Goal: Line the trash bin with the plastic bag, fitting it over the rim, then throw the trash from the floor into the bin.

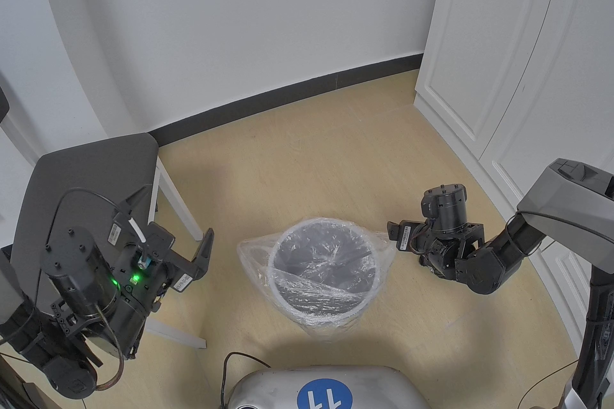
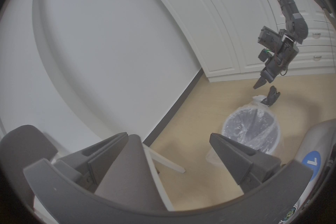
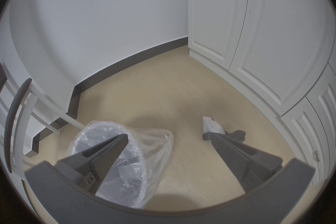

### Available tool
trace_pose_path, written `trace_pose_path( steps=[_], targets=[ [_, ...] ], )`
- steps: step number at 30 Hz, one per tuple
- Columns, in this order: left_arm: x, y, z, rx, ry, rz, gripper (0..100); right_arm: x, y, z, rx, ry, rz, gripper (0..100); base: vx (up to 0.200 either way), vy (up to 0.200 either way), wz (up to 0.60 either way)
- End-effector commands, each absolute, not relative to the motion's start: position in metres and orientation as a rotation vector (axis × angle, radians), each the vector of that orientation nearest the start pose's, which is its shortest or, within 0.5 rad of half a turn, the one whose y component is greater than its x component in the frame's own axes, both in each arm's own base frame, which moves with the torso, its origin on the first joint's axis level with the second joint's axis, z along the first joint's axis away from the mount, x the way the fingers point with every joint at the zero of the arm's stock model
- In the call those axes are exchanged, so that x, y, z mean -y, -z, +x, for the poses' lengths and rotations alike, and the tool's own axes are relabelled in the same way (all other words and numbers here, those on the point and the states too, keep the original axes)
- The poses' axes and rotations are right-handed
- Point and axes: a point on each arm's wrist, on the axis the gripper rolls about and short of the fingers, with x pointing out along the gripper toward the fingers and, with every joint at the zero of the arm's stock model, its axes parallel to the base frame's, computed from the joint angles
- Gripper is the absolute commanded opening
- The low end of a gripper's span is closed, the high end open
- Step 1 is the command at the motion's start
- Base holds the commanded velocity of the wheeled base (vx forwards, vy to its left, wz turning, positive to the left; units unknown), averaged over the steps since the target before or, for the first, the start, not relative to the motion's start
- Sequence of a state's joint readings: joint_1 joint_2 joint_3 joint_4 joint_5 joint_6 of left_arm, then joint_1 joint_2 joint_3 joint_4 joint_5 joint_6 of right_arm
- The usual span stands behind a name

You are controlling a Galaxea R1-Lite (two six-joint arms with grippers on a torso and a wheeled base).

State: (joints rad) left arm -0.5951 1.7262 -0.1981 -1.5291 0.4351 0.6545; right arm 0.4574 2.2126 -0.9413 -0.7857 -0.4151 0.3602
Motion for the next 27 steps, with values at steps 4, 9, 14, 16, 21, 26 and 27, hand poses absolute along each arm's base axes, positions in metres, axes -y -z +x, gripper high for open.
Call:
trace_pose_path(
  steps=[4, 9, 14, 16, 21, 26, 27],
  targets=[
    [0.125, -0.119, 0.177, 0.013, 0.133, 0.689, 100, -0.177, -0.055, 0.345, -0.412, -0.006, 0.154, 100, 0.000, 0.000, 0.00],
    [0.129, -0.133, 0.182, 0.068, 0.112, 0.635, 100, -0.201, -0.054, 0.338, -0.365, -0.074, 0.179, 100, 0.000, 0.000, 0.00],
    [0.125, -0.139, 0.185, 0.083, 0.077, 0.618, 100, -0.228, -0.031, 0.330, -0.363, -0.118, 0.167, 100, 0.000, 0.000, 0.00],
    [0.123, -0.142, 0.183, 0.092, 0.074, 0.612, 100, -0.236, -0.018, 0.330, -0.362, -0.119, 0.159, 100, 0.000, 0.000, 0.00],
    [0.123, -0.141, 0.183, 0.088, 0.075, 0.616, 100, -0.251, 0.007, 0.330, -0.379, -0.136, 0.145, 100, 0.000, 0.000, 0.00],
    [0.124, -0.138, 0.184, 0.079, 0.079, 0.625, 100, -0.262, 0.009, 0.340, -0.350, -0.124, 0.207, 100, 0.000, 0.000, 0.00],
    [0.124, -0.138, 0.184, 0.079, 0.079, 0.625, 100, -0.262, 0.009, 0.340, -0.351, -0.123, 0.210, 100, 0.000, 0.000, 0.00]
  ],
)
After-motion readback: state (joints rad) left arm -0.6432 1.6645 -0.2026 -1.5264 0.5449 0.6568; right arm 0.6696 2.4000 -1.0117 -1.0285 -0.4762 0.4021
